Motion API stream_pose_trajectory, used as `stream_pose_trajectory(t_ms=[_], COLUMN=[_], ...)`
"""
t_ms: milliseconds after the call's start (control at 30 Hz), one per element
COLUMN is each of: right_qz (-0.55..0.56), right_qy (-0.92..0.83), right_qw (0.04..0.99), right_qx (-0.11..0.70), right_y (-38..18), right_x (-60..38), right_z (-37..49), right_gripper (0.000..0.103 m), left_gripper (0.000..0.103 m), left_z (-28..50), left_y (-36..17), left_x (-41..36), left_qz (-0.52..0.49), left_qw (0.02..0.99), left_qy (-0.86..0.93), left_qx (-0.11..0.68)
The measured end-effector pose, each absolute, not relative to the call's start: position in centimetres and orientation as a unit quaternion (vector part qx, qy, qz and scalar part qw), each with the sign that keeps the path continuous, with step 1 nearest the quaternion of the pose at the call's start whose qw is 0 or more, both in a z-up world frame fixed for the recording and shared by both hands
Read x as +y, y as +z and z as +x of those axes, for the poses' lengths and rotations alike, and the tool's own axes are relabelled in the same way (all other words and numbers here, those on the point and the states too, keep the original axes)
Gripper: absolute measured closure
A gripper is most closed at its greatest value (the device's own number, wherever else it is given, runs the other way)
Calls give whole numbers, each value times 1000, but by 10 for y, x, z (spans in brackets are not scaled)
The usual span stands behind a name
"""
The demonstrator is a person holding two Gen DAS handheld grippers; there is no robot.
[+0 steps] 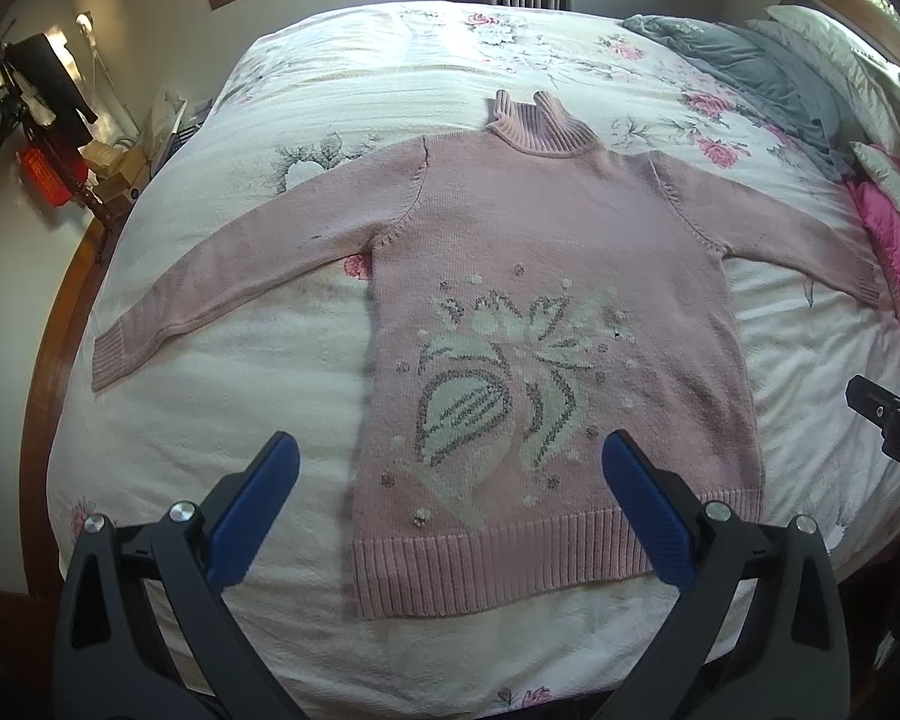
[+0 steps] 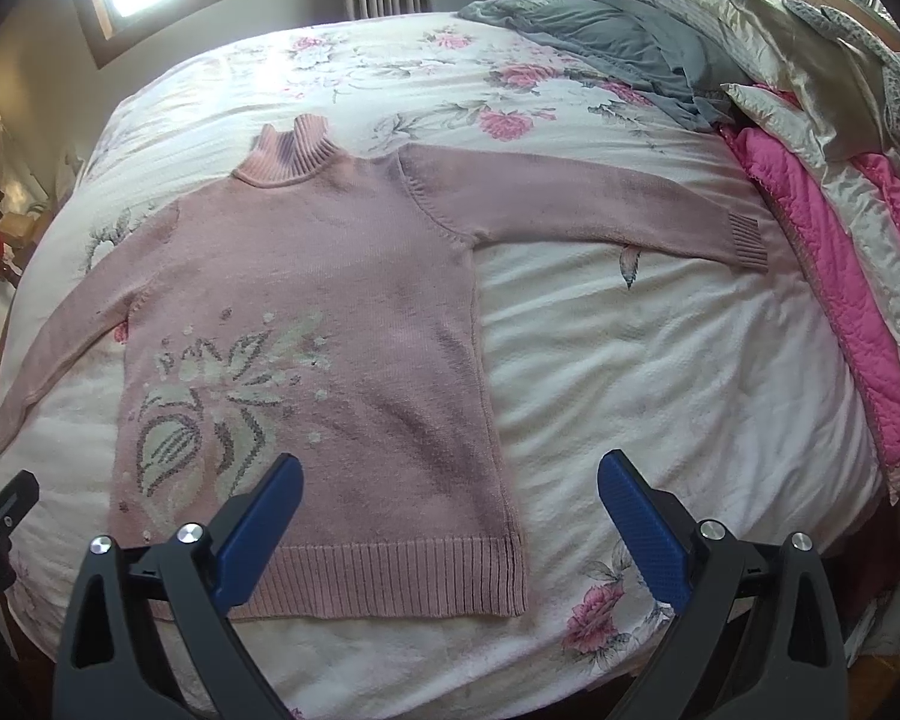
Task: Fold small clothes
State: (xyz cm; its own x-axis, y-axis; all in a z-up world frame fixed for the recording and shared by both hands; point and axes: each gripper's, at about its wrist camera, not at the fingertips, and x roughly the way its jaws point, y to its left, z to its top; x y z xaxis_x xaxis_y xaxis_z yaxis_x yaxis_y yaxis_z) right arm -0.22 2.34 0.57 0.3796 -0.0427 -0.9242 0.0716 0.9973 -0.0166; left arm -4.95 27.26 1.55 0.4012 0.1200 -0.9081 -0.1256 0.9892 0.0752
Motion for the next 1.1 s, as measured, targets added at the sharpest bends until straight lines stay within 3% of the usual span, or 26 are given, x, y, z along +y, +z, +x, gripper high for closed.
stream_pose_trajectory(t_ms=[1100], right_qz=[17], right_qy=[-32], right_qw=[830], right_qx=[557], right_y=[-5], right_x=[20], right_z=[-2], right_gripper=[4], left_gripper=[3], left_z=[-49], left_y=[11], left_x=[274], left_qz=[-3], left_qw=[836], left_qy=[79], left_qx=[543])
